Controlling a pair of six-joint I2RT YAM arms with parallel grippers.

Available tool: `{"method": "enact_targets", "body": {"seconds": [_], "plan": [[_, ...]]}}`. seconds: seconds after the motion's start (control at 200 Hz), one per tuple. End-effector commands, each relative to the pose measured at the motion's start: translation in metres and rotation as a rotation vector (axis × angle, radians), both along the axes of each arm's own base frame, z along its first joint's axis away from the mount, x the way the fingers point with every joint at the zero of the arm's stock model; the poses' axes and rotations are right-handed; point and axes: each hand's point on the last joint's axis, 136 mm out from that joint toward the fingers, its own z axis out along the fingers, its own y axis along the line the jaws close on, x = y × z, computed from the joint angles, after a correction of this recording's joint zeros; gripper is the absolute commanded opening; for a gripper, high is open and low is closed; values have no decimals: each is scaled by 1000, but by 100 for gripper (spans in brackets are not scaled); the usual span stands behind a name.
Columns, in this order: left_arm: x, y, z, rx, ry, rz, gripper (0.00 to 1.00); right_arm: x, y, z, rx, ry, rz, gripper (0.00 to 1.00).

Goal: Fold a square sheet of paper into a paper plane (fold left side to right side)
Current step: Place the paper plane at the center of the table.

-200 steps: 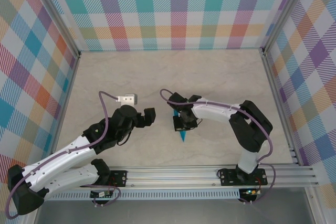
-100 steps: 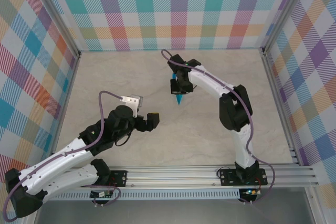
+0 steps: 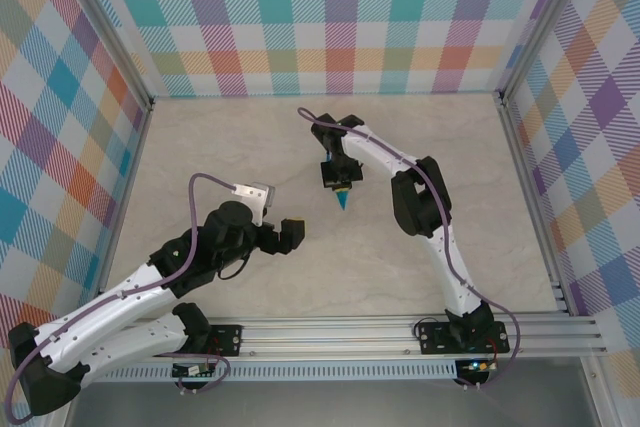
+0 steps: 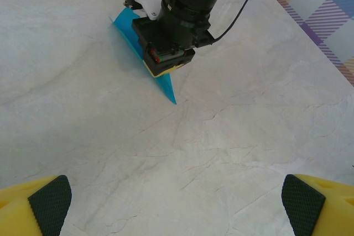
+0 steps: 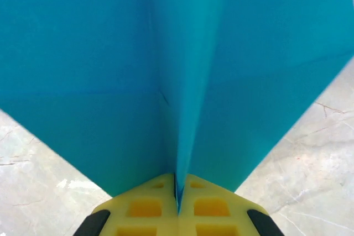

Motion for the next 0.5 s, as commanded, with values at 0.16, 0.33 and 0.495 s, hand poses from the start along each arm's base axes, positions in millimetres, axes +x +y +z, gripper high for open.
{"method": "enact_targets", "body": {"seconds": [0.16, 0.33, 0.495], "plan": [[4, -1, -2, 13, -6, 1, 100, -7, 3, -10, -6, 45, 19, 12], [5, -2, -4, 23, 3, 3, 100, -9, 6, -13, 12, 57, 10, 17], [5, -3, -5, 24, 7, 4, 100, -9, 7, -10, 17, 52, 7, 19]]}}
